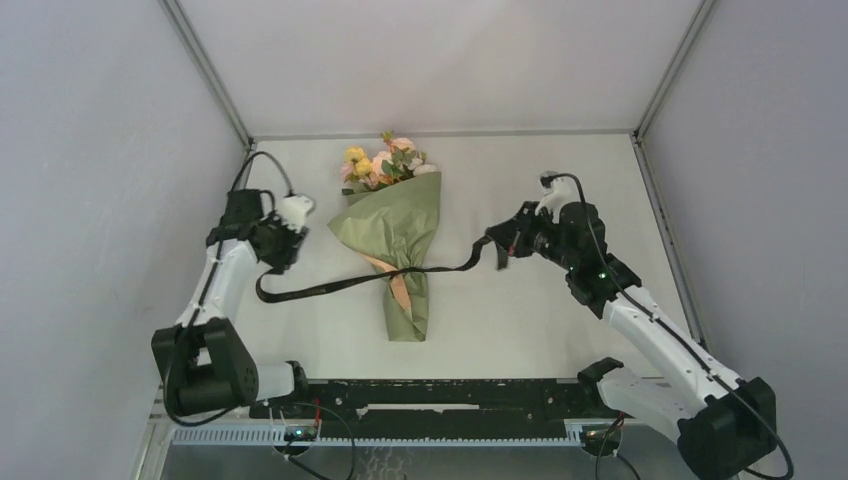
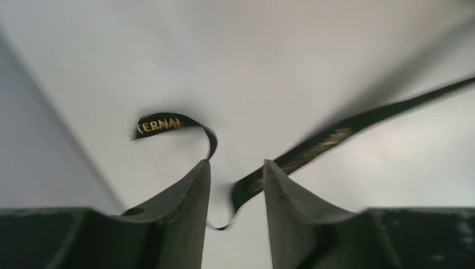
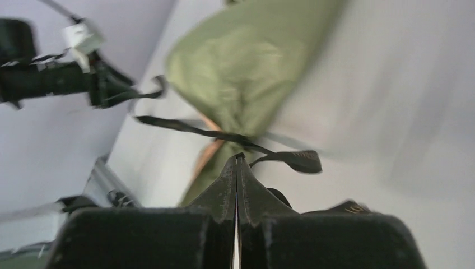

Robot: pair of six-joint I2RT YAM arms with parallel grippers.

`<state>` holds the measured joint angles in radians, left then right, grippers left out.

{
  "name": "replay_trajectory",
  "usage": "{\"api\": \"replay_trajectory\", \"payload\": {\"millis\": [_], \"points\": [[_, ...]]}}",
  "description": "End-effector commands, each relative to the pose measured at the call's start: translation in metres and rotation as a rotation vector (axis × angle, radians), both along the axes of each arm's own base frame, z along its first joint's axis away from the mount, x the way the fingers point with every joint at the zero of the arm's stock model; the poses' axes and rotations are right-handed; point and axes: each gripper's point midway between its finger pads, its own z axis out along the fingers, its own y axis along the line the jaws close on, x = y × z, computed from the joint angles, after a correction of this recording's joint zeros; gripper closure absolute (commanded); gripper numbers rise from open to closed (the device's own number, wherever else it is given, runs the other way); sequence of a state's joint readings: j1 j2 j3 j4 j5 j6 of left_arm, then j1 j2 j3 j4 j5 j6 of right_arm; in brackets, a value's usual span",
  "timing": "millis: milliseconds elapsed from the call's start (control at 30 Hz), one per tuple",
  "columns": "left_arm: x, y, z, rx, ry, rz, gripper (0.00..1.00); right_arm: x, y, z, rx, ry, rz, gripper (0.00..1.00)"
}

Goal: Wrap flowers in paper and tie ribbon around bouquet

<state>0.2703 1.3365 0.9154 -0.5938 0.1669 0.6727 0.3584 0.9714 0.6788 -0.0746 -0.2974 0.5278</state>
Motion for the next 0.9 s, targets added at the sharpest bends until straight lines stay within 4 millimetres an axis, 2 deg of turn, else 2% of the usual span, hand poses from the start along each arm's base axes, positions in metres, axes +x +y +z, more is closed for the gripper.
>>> {"api": "replay_trajectory", "payload": {"millis": [0, 67, 167, 233, 300, 400, 533, 633, 867], "points": [[-0.018, -0.113, 0.067, -0.166, -0.065, -0.408, 0.43, -0.011, 0.042, 0.06, 0.012, -0.147, 0.143, 1.0], [-0.031, -0.17, 0.096, -0.243, -0.123, -0.615, 0.26, -0.018, 0.06, 0.081, 0.063, -0.185, 0.21, 1.0], [-0.048, -0.243, 0.13, -0.415, -0.209, -0.858, 0.1, -0.027, 0.08, 0.111, 0.15, -0.238, 0.288, 1.0], [-0.052, -0.281, 0.139, -0.512, -0.233, -0.96, 0.04, -0.032, 0.089, 0.123, 0.184, -0.252, 0.322, 1.0], [-0.042, -0.31, 0.131, -0.539, -0.27, -0.999, 0.01, -0.033, 0.094, 0.128, 0.203, -0.258, 0.333, 1.0], [-0.029, -0.342, 0.113, -0.548, -0.296, -1.022, 0.0, -0.033, 0.099, 0.127, 0.213, -0.249, 0.336, 1.0], [-0.022, -0.379, 0.118, -0.722, -0.282, -1.018, 0.0, -0.034, 0.1, 0.125, 0.209, -0.24, 0.337, 1.0], [-0.018, -0.393, 0.116, -0.786, -0.252, -1.012, 0.0, -0.034, 0.1, 0.124, 0.208, -0.24, 0.335, 1.0], [-0.022, -0.417, 0.104, -0.901, -0.139, -1.027, 0.0, -0.034, 0.1, 0.127, 0.214, -0.245, 0.341, 1.0]]}}
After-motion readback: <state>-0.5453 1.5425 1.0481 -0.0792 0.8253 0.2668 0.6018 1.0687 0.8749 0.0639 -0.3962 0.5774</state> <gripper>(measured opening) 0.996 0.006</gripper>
